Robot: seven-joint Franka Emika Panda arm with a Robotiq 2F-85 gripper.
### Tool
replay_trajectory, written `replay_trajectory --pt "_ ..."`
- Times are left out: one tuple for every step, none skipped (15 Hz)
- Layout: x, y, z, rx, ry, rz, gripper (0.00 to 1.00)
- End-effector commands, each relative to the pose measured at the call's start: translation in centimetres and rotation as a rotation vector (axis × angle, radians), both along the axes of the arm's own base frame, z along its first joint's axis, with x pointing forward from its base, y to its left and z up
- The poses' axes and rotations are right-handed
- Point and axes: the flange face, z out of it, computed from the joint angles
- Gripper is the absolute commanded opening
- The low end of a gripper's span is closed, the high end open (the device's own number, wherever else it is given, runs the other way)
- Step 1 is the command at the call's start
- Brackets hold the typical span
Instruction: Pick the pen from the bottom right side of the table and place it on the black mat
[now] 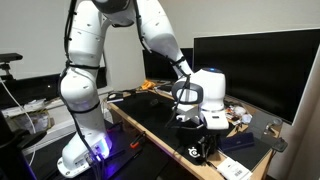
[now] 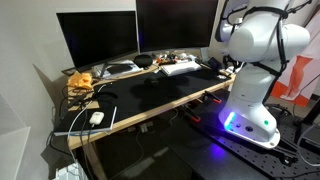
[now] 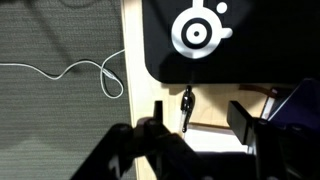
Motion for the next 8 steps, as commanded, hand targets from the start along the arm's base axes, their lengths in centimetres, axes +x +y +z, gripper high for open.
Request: replay_trajectory --pt "1.3 -1.1 -0.9 0.016 0.031 -0.042 0.72" --pt "1.4 -1.3 -1.2 0.017 0.04 -0.047 0.76" --pt "1.4 -1.5 -1.5 0.019 0.049 -0.056 0.73" --pt "1.5 -1.7 -1.7 0.022 0.055 -0.056 0.71" --pt "1.5 -1.9 -2.0 0.025 0.062 -0.061 0.61" --pt "1.5 -2.1 -2.2 0.025 0.069 -0.069 0.58" --pt "1.6 -2.2 -2.4 0.026 0.076 -0.069 0.51" --pt "1.5 -2.3 -2.7 0.027 0.081 -0.068 0.35"
